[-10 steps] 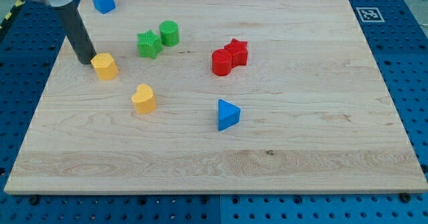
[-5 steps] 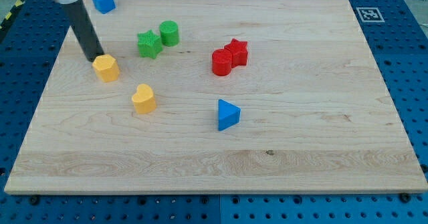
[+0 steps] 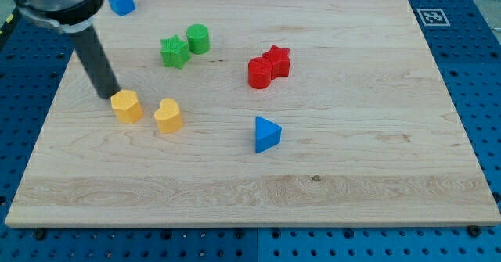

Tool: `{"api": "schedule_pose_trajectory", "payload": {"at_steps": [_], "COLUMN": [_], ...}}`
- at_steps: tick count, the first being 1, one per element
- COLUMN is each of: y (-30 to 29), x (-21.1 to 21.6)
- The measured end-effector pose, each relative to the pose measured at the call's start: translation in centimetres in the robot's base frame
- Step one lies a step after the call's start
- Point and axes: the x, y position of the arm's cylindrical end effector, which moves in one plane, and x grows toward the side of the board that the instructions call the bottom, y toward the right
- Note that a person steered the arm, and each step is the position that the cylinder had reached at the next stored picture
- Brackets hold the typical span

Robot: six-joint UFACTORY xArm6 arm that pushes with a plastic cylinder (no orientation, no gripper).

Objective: Slide yellow hexagon from center left to center

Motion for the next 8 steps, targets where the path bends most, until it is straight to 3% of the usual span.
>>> {"api": "schedule_pose_trajectory", "payload": {"at_steps": [2, 7, 8], "y": [-0.5, 5.1, 3.4], "x": [1.1, 1.8, 1.2]}}
